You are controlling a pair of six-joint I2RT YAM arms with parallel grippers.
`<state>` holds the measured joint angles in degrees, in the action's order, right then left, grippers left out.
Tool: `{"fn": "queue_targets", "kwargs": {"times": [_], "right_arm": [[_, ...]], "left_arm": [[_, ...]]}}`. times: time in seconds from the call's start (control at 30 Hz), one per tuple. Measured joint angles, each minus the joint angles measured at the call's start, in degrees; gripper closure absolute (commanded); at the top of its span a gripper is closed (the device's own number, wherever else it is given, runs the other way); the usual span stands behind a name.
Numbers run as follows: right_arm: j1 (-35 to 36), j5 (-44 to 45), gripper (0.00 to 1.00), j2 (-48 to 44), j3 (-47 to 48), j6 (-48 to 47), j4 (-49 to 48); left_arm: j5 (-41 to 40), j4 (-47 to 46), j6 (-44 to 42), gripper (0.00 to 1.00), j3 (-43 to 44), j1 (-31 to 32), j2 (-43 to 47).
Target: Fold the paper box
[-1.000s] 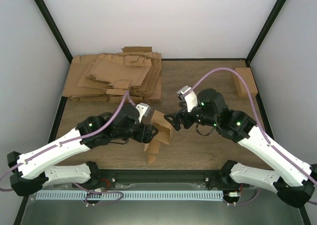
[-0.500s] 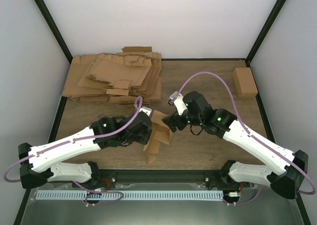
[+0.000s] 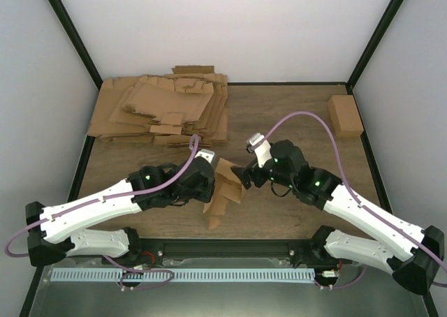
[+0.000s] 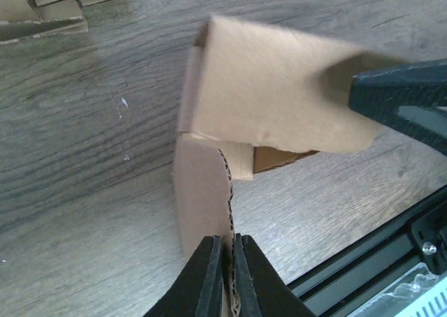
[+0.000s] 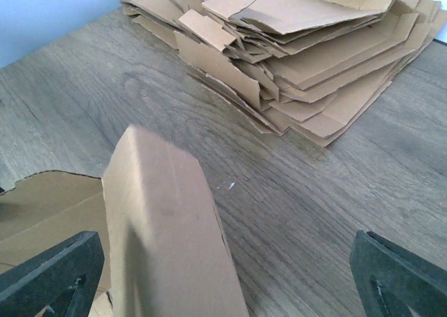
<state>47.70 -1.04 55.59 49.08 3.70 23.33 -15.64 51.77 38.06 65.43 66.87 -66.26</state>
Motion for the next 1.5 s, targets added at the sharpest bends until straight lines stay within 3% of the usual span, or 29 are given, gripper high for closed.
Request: {"fn": "queue_targets", "kwargs": {"times": [0.7, 1.5], "right_arm": [[0.0, 1.51, 0.0, -4.28, -4.09, 2.89, -6.69], [0.0, -0.02, 0.0, -3.58, -3.74, 3.19, -5.22]], "left_arm": [[-0.85, -0.26, 2.43, 0.96, -0.39, 0.04, 0.81], [-2.12, -1.92, 0.52, 0.96, 0.74, 0.04, 1.73]]}}
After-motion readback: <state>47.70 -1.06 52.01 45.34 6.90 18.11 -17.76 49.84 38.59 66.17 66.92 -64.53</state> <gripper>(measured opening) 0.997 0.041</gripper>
